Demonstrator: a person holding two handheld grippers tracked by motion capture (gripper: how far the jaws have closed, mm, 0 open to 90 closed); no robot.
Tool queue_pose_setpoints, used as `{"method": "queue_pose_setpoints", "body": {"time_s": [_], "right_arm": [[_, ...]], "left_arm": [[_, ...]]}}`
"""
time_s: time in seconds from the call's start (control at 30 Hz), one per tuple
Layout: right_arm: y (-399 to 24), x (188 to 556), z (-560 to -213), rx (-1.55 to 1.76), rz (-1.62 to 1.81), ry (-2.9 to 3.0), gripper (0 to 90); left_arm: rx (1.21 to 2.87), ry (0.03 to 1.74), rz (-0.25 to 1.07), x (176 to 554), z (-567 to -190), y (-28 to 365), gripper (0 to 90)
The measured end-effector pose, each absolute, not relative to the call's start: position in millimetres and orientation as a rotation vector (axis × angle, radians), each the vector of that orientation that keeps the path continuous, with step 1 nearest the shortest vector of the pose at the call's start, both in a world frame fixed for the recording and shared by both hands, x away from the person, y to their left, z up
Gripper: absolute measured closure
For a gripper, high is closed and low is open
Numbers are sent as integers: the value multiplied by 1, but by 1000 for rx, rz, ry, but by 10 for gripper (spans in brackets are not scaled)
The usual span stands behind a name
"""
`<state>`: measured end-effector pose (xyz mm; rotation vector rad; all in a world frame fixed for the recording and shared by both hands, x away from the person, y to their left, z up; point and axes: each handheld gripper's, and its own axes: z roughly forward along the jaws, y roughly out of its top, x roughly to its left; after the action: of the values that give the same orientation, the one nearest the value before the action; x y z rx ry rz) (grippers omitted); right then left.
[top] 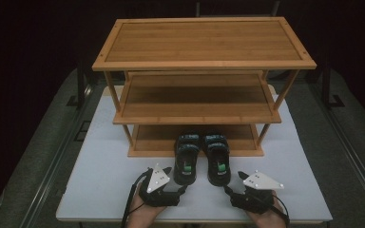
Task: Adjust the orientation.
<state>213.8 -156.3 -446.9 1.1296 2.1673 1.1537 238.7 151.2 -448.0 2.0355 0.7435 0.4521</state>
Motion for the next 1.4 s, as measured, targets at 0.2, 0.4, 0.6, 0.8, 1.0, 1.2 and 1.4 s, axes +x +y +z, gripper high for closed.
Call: {"method": "queue_pose_setpoints", "body": {"time_s": [0.2,0.4,0.6,0.8,1.0,1.2,1.4], "right_arm": [[-151,218,-449,1134,1119,2195,314],[-144,222,-452,1134,1056,2220,317],[-141,225,-453,1136,1044,2244,323],[-138,225,-456,1143,1018,2284,332],[-137,229,-454,1143,1007,2301,326],[-132,231,-442,1106,1053,2271,329],[-131,238,-435,1098,1085,2273,329]], "left_arm": [[2068,757,453,244,-447,145,246],[2116,787,477,250,-450,138,247],[2133,798,473,250,-450,137,246],[2153,792,461,250,-451,139,263],[2133,795,437,252,-448,139,285],[2103,782,420,256,-439,139,285],[2087,777,428,263,-434,131,284]]}}
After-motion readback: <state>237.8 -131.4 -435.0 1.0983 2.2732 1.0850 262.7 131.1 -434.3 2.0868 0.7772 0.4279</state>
